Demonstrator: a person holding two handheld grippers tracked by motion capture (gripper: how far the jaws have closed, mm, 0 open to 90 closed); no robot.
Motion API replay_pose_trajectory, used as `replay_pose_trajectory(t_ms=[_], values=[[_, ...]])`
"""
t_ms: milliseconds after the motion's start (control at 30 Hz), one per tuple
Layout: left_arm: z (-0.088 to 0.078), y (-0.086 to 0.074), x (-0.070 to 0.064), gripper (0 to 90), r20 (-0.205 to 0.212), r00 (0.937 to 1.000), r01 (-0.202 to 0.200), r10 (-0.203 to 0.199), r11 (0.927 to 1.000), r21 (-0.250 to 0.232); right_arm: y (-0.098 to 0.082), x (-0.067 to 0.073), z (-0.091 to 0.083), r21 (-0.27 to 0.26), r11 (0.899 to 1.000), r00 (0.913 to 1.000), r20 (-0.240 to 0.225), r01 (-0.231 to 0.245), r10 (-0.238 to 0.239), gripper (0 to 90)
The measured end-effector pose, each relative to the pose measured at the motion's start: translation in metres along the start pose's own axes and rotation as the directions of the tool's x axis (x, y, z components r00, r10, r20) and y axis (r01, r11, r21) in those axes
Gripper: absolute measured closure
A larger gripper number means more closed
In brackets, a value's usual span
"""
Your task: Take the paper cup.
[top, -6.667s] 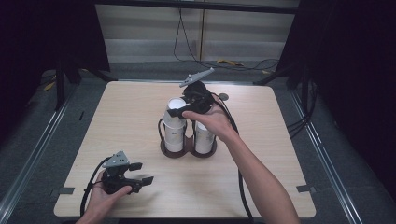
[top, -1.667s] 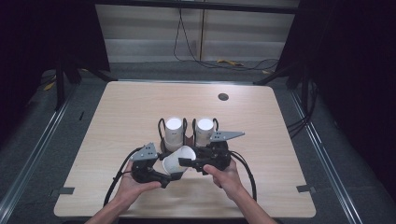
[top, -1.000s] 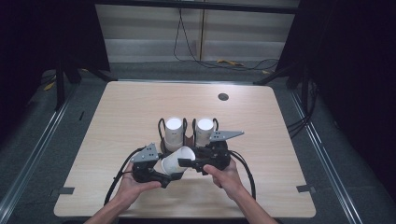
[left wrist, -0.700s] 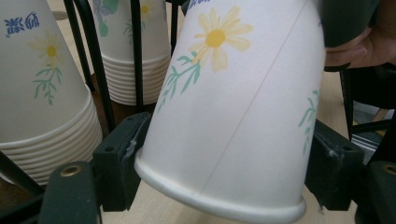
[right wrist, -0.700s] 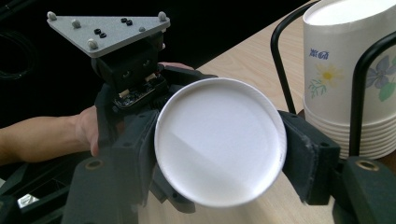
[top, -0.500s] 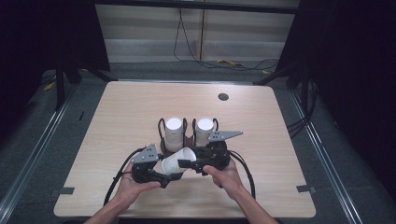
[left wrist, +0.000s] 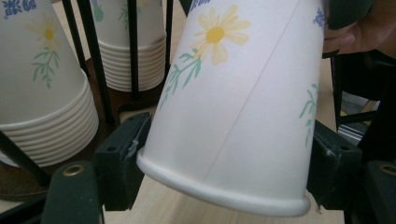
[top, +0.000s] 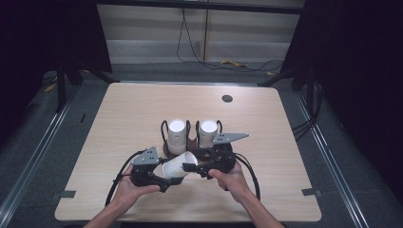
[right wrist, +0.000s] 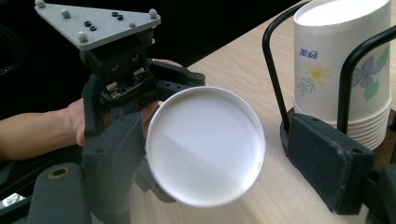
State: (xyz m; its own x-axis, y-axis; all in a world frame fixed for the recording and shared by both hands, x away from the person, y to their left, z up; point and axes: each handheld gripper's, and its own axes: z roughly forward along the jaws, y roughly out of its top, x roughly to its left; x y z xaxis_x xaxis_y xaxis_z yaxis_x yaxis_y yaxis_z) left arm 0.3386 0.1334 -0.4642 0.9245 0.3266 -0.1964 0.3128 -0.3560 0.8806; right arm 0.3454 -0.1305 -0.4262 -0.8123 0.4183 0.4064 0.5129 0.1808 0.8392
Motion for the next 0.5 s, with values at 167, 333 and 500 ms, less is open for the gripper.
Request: replay_pose_trajectory(t_ms=[167, 333, 500], values=[[-0.006, 0.002, 0.003, 25.6, 0.007, 0.9997, 0.025, -0.025, 0.9992, 0.033, 0.002, 0.001, -0.004, -0.007, 1.000, 1.0000, 0.005, 0.000, 0.000, 19.6], [-0.007, 0.004, 0.003, 25.6, -0.006, 0.9998, 0.017, -0.017, 0.9981, 0.059, 0.001, 0.002, -0.007, 0.004, 1.000, 0.9999, 0.007, 0.011, -0.011, 19.5], [-0.009, 0.005, 0.003, 25.6, -0.019, 0.9993, 0.034, -0.032, 0.9953, 0.090, -0.002, 0.005, -0.011, 0.032, 0.999, 0.9995, 0.006, 0.032, -0.032, 19.5]])
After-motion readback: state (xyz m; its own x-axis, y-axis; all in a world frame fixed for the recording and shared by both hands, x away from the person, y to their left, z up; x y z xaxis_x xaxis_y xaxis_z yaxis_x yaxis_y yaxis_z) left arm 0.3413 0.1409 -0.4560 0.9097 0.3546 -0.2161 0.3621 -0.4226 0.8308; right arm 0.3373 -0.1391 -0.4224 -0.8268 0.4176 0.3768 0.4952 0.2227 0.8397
